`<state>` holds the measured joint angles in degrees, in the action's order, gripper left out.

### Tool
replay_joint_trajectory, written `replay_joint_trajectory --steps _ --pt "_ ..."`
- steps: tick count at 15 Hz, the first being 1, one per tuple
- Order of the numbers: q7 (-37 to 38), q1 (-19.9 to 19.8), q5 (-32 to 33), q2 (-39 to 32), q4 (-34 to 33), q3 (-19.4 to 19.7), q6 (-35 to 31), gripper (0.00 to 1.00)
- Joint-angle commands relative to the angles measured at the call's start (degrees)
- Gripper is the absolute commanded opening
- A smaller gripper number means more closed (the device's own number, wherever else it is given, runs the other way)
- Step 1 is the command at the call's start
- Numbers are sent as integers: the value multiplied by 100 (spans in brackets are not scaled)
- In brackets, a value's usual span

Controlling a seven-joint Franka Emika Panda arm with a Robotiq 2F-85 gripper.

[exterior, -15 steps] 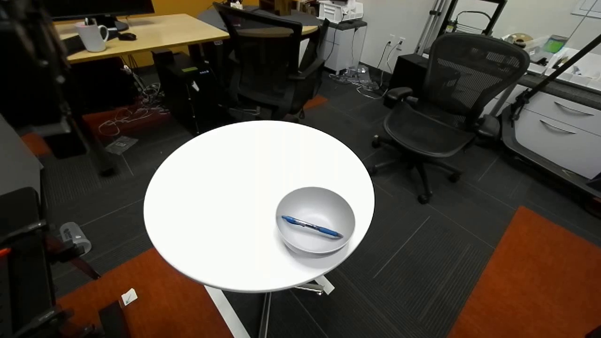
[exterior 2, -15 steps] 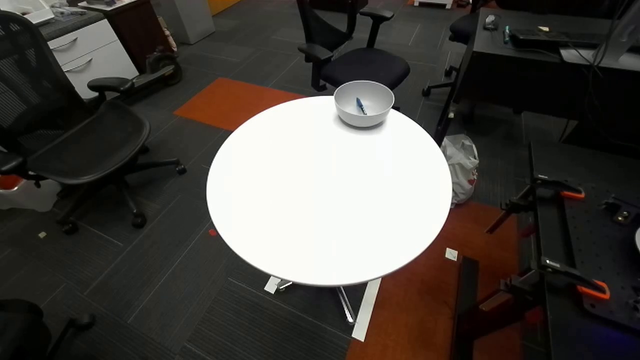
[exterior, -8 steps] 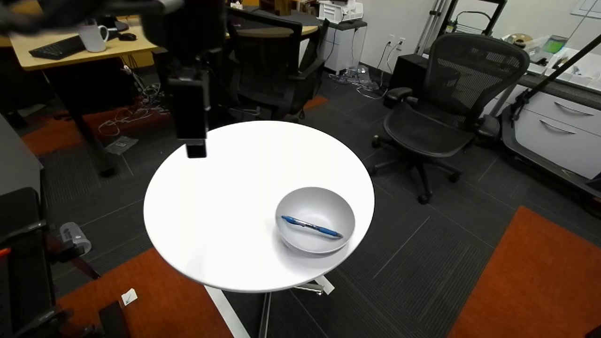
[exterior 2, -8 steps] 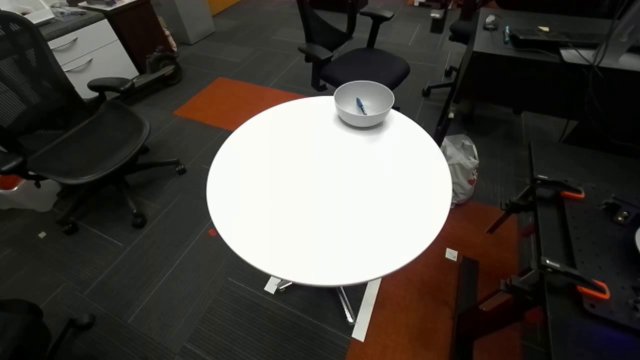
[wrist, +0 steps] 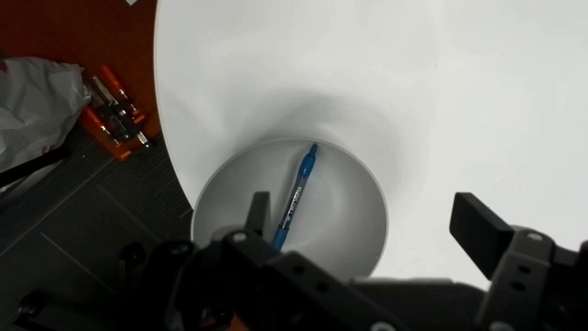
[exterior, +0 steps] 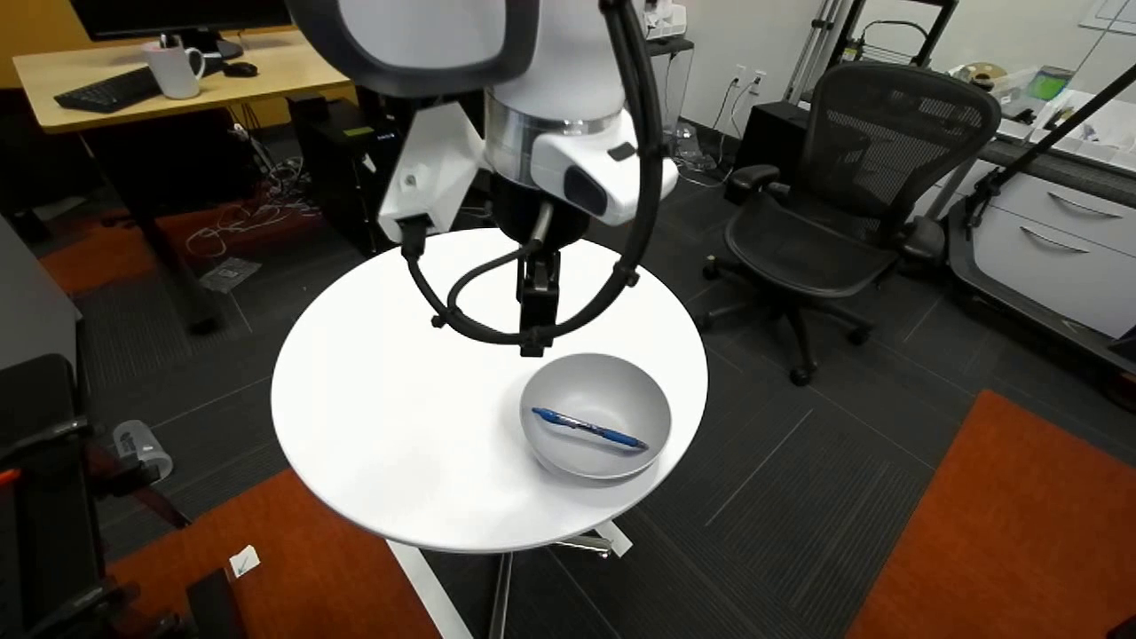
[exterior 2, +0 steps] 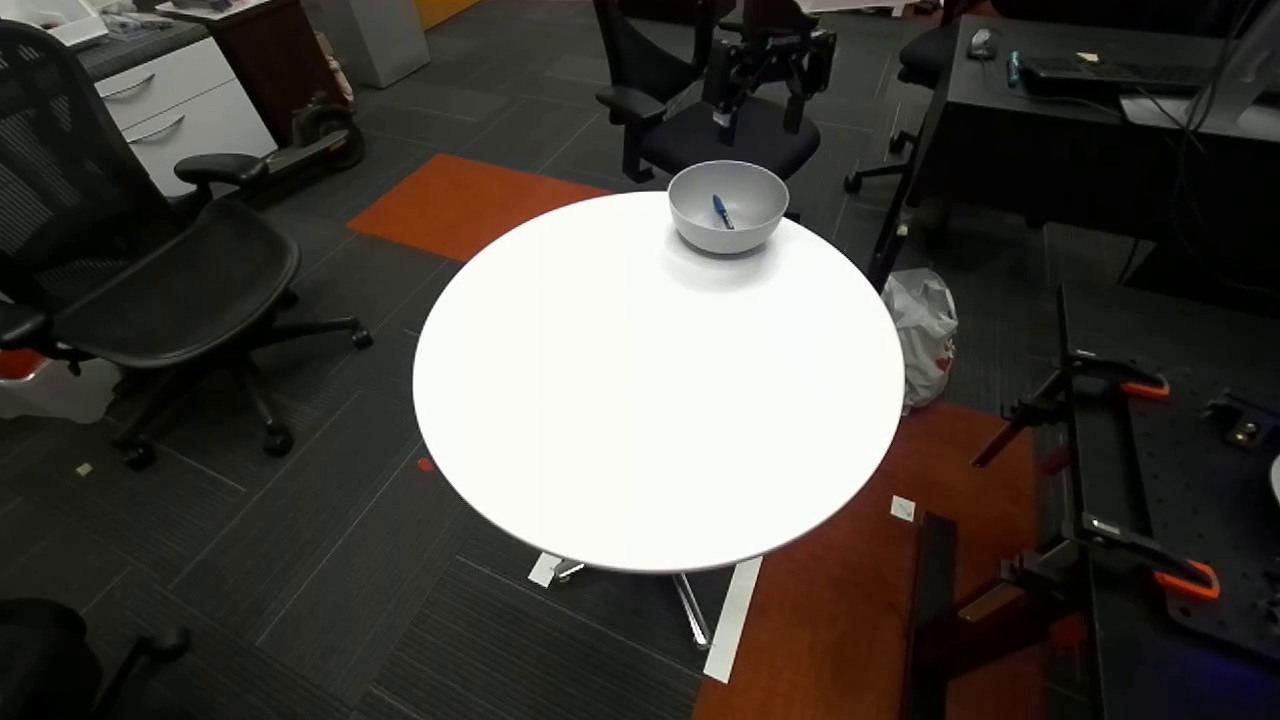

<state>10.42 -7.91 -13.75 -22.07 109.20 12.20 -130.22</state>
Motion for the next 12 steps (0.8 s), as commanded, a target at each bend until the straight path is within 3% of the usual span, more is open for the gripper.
replay_joint_trajectory --steps 1,12 --pt "554 -102 -23 -545 -476 -79 -102 100" --pt "2188 51 177 -1640 -1192 201 -499 100"
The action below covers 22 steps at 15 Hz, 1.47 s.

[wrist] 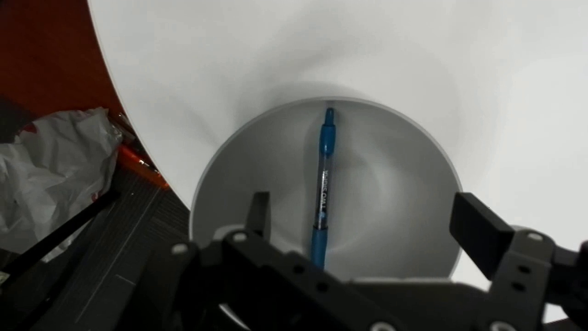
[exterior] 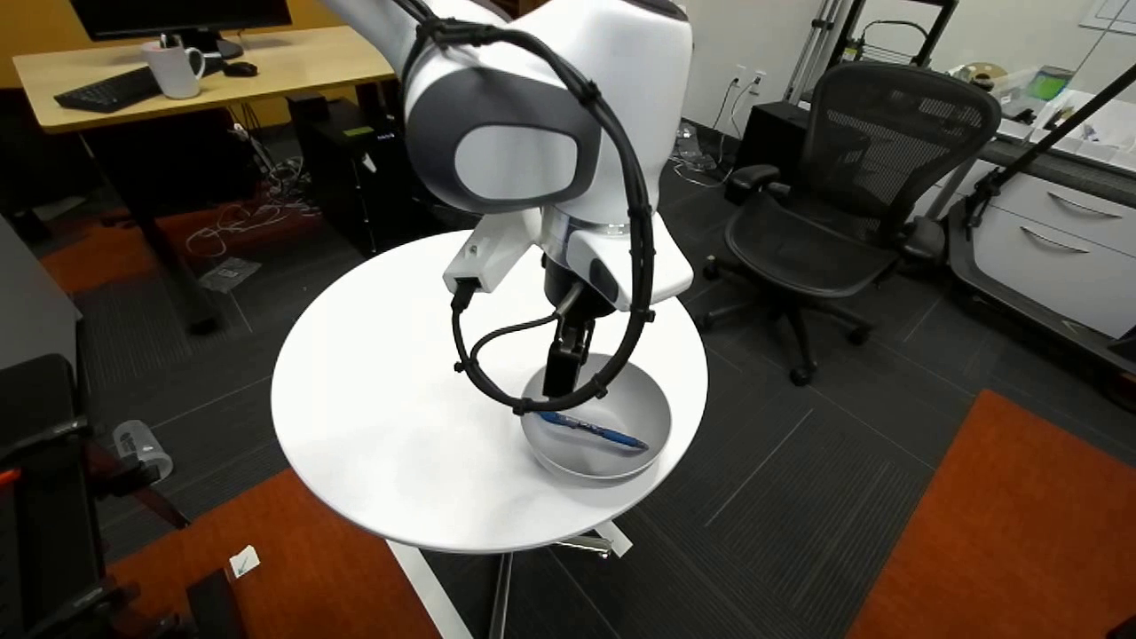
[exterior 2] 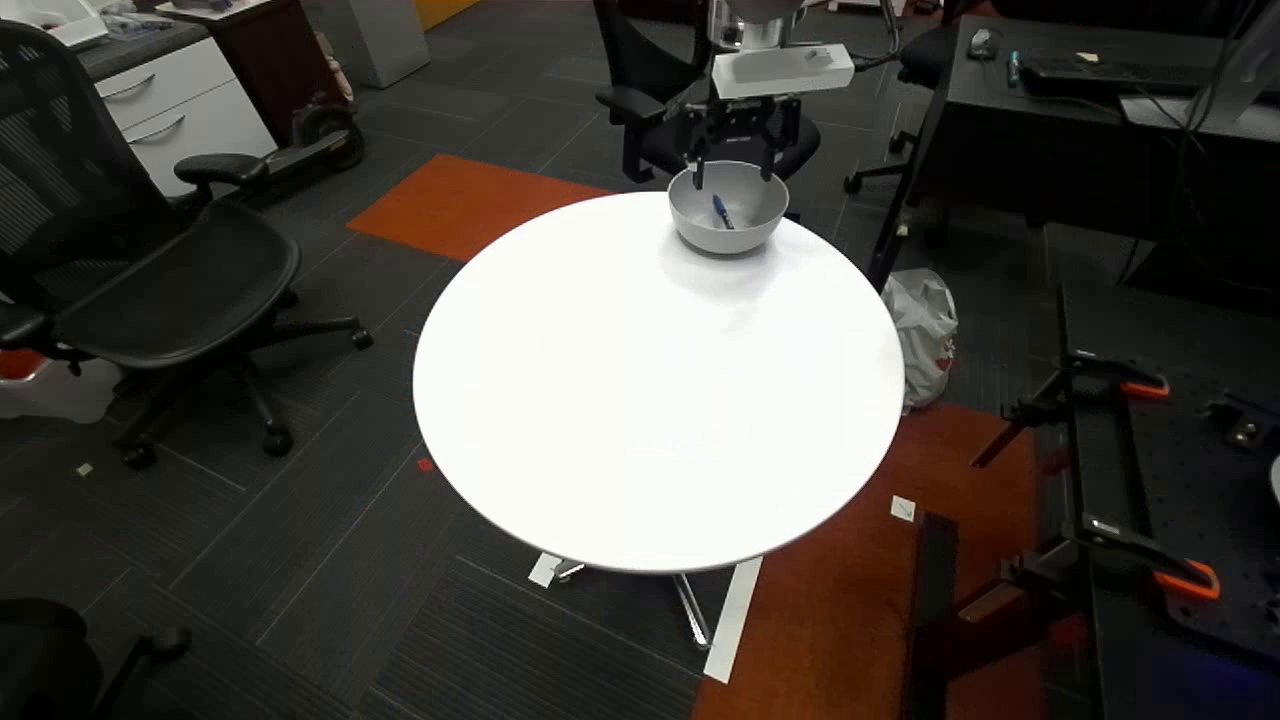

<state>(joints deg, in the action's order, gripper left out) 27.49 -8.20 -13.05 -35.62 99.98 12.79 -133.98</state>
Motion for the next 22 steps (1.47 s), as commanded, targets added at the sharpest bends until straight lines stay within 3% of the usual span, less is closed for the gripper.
replay_joint_trajectory --steps 1,8,16,17,18,22 --pt "607 88 131 -368 -315 185 -154 100" --pt "1042 61 276 -873 -719 304 -27 100" --pt "1057 61 281 -1404 -1195 307 85 100" --pt "1066 64 285 -1455 -1228 313 88 75" --pt "1090 73 290 -1495 -1252 327 84 74" --pt "1130 56 283 -1593 -1329 326 117 42"
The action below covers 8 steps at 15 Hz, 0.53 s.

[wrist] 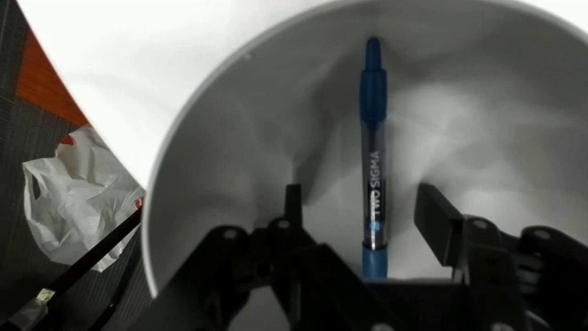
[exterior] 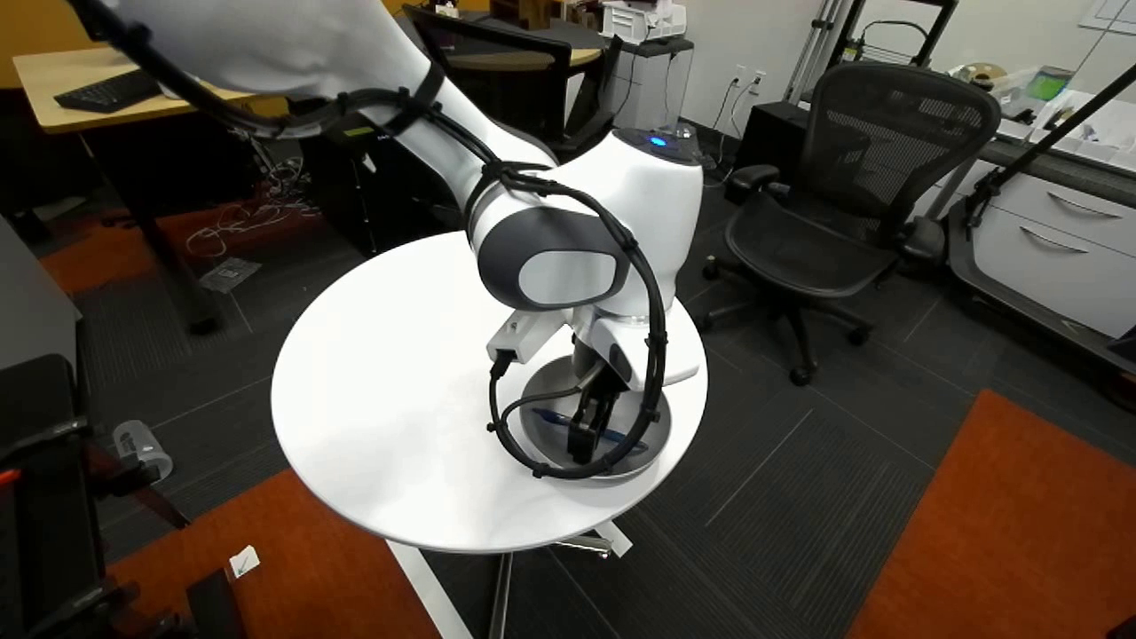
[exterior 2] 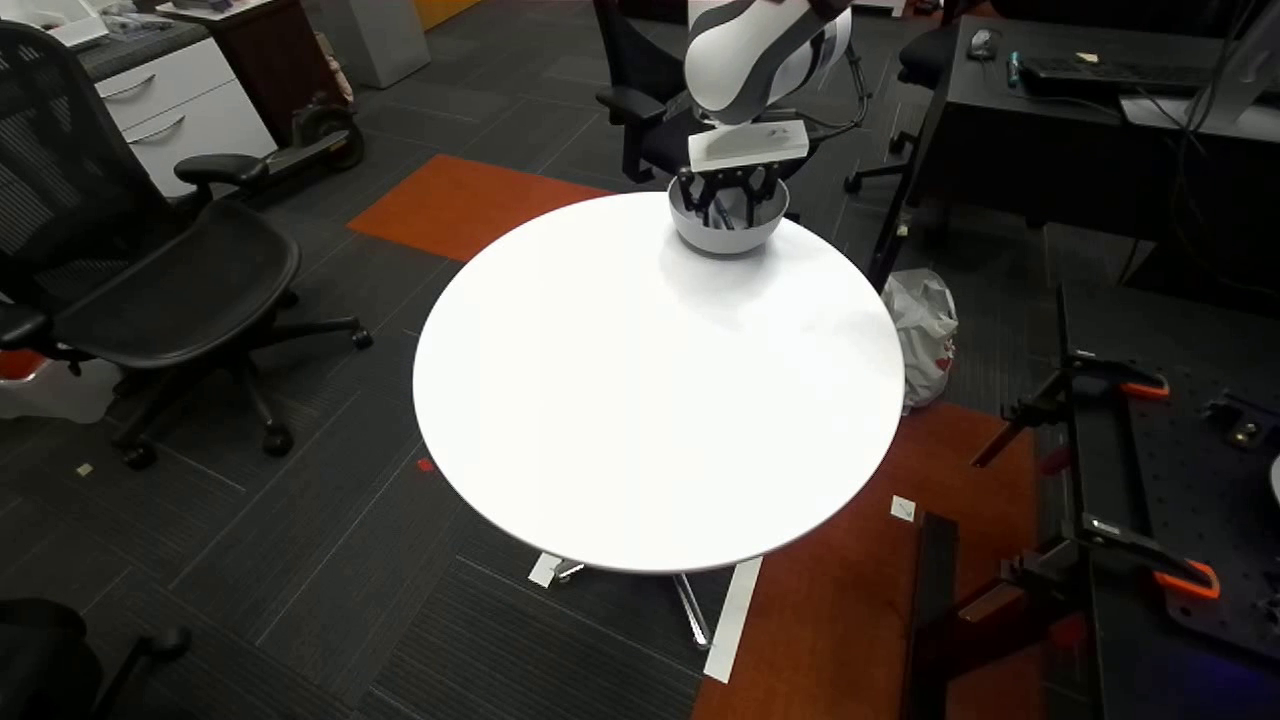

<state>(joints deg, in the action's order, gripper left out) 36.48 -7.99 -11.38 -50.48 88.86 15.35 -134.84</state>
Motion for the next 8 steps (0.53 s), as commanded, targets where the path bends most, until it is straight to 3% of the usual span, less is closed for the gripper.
replay_joint_trajectory --steps 1,5,8 --pt "230 33 112 -117 -236 70 193 36" --pt "221 30 99 -30 -186 76 160 5" --pt "202 91 105 310 90 121 21 1"
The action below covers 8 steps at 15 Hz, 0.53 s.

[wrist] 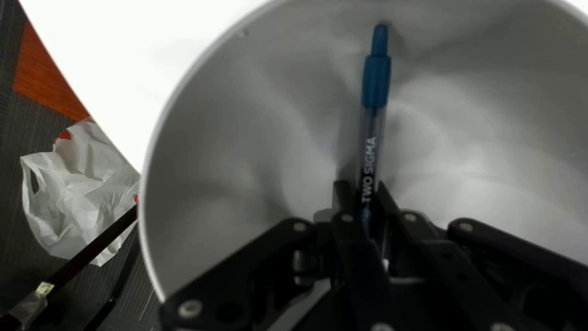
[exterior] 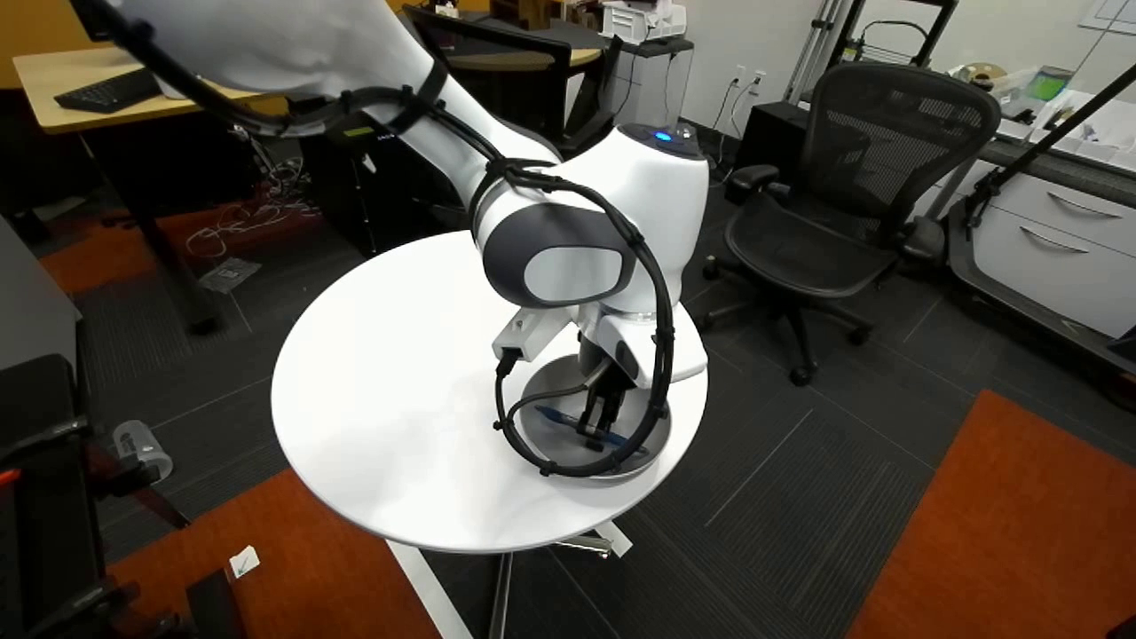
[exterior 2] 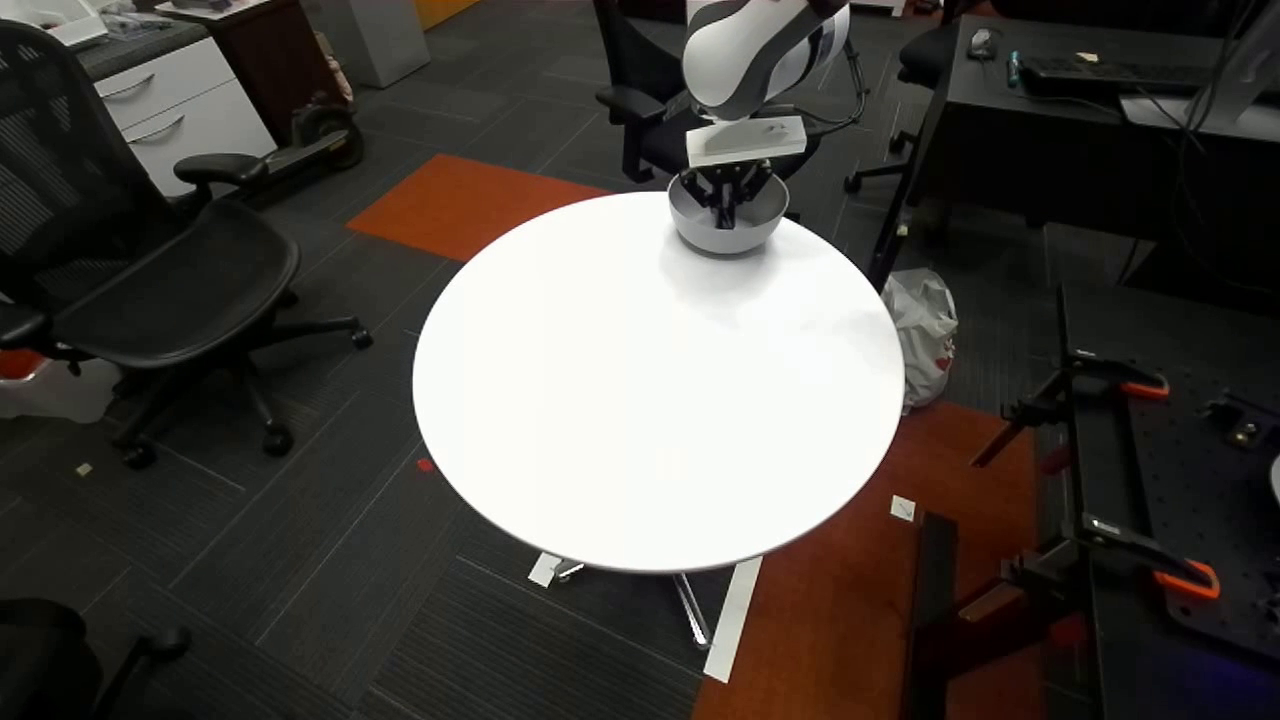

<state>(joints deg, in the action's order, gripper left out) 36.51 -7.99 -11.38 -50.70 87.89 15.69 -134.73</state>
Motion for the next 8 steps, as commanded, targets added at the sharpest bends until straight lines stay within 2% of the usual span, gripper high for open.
replay_joint_trajectory --steps 1,6,8 --pt "174 145 135 532 338 113 -80 3" --pt "322 732 800 1723 1082 436 -382 3" --pt "324 926 1081 2251 1398 368 -549 3"
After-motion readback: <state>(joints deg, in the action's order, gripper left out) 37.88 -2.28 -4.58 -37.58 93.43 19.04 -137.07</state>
